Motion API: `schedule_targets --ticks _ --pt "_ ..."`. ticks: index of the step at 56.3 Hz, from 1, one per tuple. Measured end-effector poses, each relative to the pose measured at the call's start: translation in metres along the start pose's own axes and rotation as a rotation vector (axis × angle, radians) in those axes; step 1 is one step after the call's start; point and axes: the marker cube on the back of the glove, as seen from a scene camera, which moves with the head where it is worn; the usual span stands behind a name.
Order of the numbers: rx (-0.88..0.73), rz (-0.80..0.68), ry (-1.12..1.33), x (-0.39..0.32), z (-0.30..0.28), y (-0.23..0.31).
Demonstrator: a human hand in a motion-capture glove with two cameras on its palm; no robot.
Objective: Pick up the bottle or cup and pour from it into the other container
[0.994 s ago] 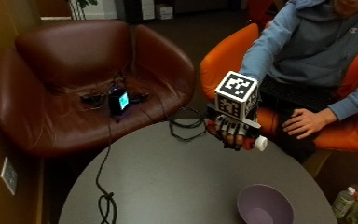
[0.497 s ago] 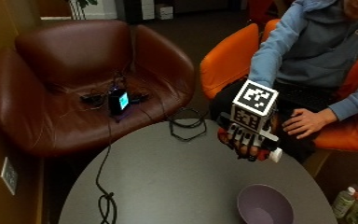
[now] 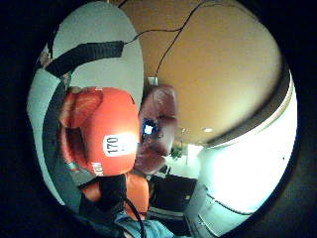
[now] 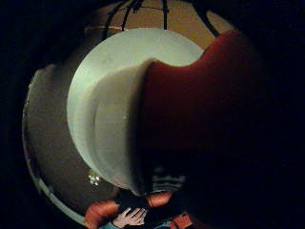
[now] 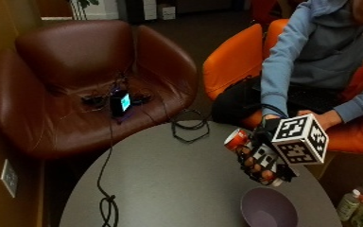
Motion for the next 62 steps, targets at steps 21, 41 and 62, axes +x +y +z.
schedule_targets --ticks 21,41,62 --pt "0.071 -0.015 0.399 -0.031 -0.013 -0.008" --pt "0.058 -0.012 0.452 -0.042 -0.004 -0.011" --pt "0.051 -0.019 0.425 -0.061 0.003 -0.007"
